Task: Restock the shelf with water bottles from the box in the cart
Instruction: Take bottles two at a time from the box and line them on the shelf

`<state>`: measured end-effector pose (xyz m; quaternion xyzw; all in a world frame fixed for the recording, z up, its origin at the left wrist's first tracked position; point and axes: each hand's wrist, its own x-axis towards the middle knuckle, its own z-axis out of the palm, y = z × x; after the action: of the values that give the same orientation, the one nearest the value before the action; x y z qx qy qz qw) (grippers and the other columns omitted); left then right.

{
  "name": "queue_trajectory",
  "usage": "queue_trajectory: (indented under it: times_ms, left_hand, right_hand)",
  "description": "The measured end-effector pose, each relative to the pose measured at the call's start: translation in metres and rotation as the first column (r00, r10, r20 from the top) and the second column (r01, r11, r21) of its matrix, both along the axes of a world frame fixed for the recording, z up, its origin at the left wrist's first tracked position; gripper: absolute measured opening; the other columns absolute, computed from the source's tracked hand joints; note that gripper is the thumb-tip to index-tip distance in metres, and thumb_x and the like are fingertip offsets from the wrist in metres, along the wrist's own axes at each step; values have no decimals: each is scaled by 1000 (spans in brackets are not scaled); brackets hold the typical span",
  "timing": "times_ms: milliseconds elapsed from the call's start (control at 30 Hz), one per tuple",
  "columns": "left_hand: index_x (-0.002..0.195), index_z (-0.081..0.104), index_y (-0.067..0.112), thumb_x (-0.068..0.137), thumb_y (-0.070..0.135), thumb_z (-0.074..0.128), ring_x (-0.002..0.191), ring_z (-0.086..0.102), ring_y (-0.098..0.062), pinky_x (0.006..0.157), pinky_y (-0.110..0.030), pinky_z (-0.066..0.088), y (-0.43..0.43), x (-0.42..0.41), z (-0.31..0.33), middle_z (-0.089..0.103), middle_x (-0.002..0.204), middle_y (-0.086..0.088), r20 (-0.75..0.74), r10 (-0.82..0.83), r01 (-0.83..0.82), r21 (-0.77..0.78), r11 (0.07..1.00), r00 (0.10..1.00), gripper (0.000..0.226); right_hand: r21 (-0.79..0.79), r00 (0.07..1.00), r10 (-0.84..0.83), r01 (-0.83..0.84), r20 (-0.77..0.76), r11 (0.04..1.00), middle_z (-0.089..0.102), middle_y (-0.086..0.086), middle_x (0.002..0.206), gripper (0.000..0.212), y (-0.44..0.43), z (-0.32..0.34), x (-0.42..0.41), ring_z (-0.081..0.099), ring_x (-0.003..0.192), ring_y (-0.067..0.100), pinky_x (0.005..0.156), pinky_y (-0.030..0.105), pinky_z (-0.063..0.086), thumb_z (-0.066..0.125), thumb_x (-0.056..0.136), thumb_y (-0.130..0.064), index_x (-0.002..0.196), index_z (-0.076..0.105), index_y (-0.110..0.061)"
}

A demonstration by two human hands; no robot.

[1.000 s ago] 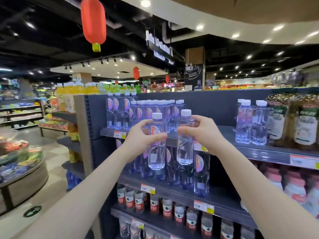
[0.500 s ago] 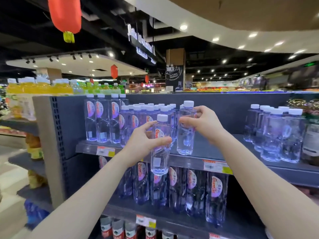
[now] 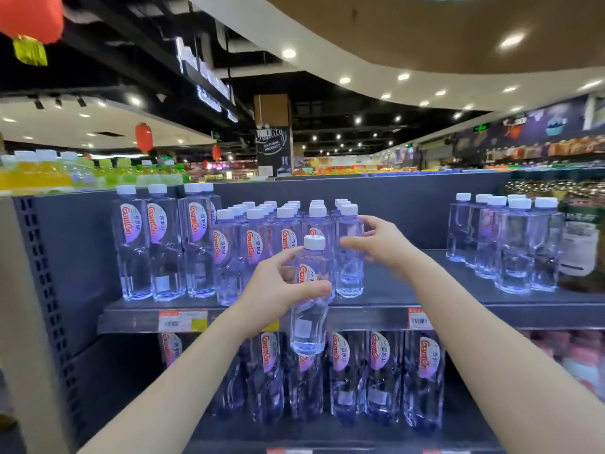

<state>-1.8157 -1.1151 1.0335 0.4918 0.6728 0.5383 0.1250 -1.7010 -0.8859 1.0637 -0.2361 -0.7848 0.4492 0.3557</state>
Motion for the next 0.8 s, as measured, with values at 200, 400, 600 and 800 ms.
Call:
queue_trajectory:
  times_ms: [200, 400, 600, 800]
  left_hand:
    - [150, 42, 33, 77, 37, 90, 94, 71, 5, 90, -20, 45, 8, 1, -4, 80, 86, 13, 23, -77, 76, 35, 996, 997, 88]
    - [144, 44, 40, 75, 39, 92, 99, 70, 3, 95, -26, 52, 11, 4, 0, 79, 87, 17, 12, -51, 50, 49, 998, 999, 84]
    - [148, 40, 35, 82, 28, 87, 86, 67, 17, 75, -10, 48, 6, 6, 1, 76, 82, 28, 9, -57, 56, 50, 997, 998, 82]
    - [155, 39, 21, 84, 19, 86, 79, 64, 23, 65, 1, 45, 4, 16, -2, 69, 75, 39, 24, -33, 33, 25, 999, 999, 85]
  right_hand:
    - [36, 993, -99, 97, 60, 995, 73, 3, 100, 49, 1, -18, -5, 72, 90, 17, 71, 33, 61, 86, 79, -17, 118, 61, -29]
    - [135, 985, -166, 158, 47, 978, 70, 0, 105, 57, 3, -27, -15, 68, 97, 18, 78, 30, 50, 83, 83, -25, 134, 58, -26]
    - [171, 987, -144, 131, 70, 977, 68, -2, 102, 60, 9, -28, -14, 65, 97, 18, 82, 30, 45, 79, 86, -21, 140, 53, -27]
    - [184, 988, -137, 122, 73, 975, 66, -4, 96, 60, 12, -25, -12, 65, 93, 17, 82, 31, 48, 79, 85, -18, 139, 53, -24]
